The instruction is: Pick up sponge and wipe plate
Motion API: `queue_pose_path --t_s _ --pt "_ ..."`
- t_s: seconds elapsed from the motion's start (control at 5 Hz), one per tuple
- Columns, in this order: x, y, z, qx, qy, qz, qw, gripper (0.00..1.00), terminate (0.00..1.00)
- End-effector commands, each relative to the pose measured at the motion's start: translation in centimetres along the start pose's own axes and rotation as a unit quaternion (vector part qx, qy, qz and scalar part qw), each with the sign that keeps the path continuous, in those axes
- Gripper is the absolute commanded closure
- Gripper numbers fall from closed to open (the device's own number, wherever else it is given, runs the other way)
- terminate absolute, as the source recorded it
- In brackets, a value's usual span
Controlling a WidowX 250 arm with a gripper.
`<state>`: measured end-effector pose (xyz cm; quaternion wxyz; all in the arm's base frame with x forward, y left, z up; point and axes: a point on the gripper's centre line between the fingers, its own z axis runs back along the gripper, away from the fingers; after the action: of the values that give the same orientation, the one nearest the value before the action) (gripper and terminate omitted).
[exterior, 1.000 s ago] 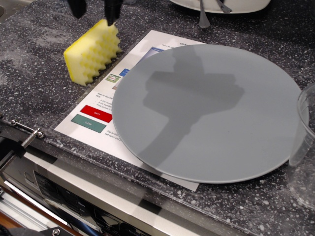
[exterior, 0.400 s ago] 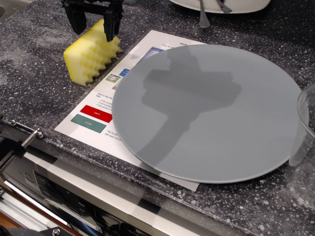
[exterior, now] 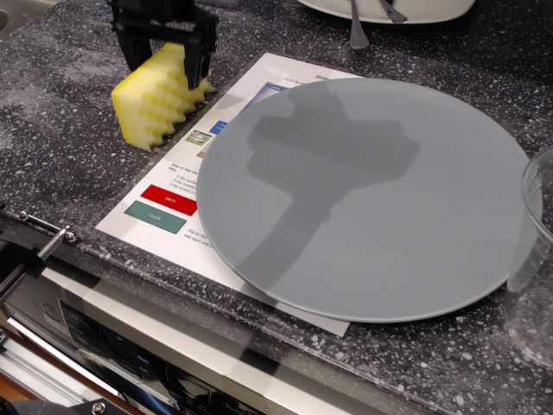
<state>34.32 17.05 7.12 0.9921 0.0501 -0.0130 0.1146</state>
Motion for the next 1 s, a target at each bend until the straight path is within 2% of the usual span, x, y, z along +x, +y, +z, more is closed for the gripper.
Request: queue_pose_path --t_s 0.0,0.4,0.6,0.8 --pt "0.9 0.4 1.4 0.004 -0.029 0.007 0.9995 1.0 0.0" --pt "0.3 -0.4 4.7 -0.034 -0.036 -0.004 0.9988 1.0 0.0" --pt "-1.1 -2.5 7.9 -0.073 -0.015 -0.017 0.9971 1.0 0.0" --pt "-3.2 -5.1 9.2 -0.094 0.005 -0.038 0.9948 1.0 0.0"
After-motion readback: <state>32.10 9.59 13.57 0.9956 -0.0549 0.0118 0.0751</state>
